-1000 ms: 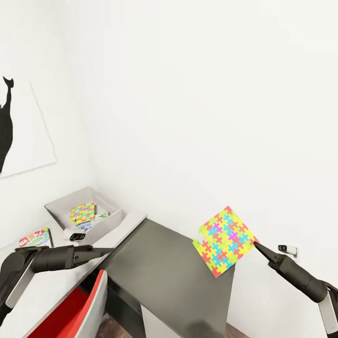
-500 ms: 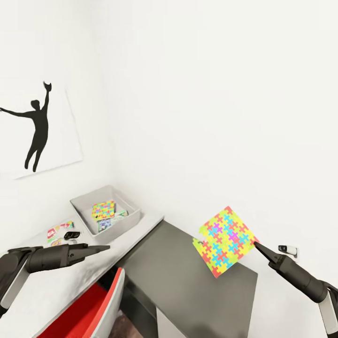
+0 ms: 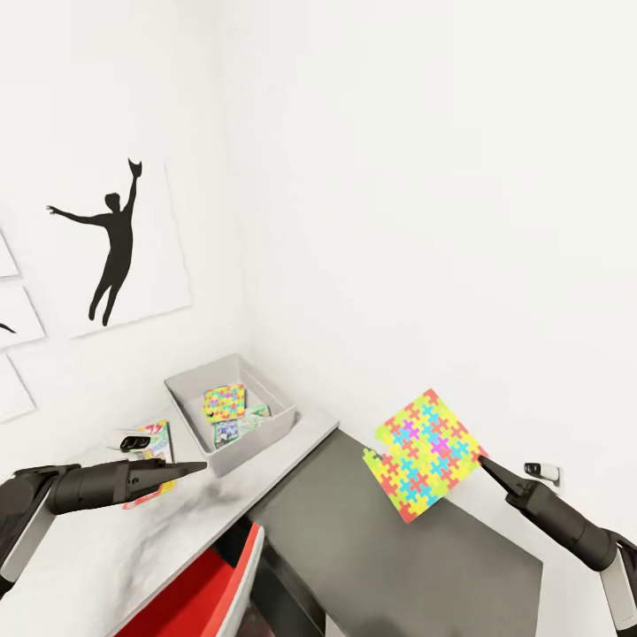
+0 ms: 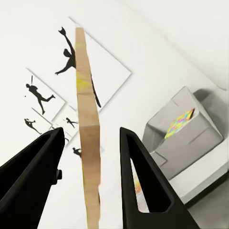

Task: Put all the toys in the child's room - the three board games (two on the bed and one on the table), the two jigsaw puzzles on the table, and the tennis ball on the table - inside the toy box on the table in the child's room.

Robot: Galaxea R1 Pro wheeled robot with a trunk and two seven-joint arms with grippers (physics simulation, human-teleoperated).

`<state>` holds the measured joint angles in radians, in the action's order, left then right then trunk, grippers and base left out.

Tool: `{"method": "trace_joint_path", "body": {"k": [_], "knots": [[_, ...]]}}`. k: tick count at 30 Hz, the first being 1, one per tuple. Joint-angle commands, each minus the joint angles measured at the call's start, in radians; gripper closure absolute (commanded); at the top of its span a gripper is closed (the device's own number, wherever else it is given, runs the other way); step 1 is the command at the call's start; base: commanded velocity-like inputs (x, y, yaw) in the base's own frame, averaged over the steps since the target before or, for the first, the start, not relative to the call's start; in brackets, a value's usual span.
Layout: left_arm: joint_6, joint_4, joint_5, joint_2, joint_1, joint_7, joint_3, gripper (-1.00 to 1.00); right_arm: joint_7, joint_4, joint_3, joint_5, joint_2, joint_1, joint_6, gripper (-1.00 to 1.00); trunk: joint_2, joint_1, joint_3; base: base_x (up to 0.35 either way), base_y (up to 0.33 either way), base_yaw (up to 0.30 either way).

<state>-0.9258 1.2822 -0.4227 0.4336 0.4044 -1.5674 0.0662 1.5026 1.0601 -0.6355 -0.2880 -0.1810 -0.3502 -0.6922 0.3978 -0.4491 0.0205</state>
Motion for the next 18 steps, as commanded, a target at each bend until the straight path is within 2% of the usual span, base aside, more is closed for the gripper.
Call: {"method": "trace_joint_path", "body": {"k": [1,6,18], "knots": [[-0.010,0.000,0.000,0.000,0.001,-0.003,0.000,-1.00,0.002,0.000,-0.001,-0.001,0.000,-0.001,-0.010,1.00,0.002,-0.001,0.001,0.123,0.069,-0.127],[-0.008,0.000,-0.001,0.001,0.000,-0.003,0.001,-1.00,0.002,-0.001,-0.001,-0.002,0.000,-0.001,-0.010,1.00,0.002,-0.001,-0.001,0.031,0.122,-0.054],[-0.005,0.000,-0.001,0.001,-0.001,-0.003,0.001,-1.00,0.002,-0.002,0.000,-0.001,0.001,-0.001,-0.010,1.00,0.002,-0.001,-0.001,0.001,0.052,-0.001]]}}
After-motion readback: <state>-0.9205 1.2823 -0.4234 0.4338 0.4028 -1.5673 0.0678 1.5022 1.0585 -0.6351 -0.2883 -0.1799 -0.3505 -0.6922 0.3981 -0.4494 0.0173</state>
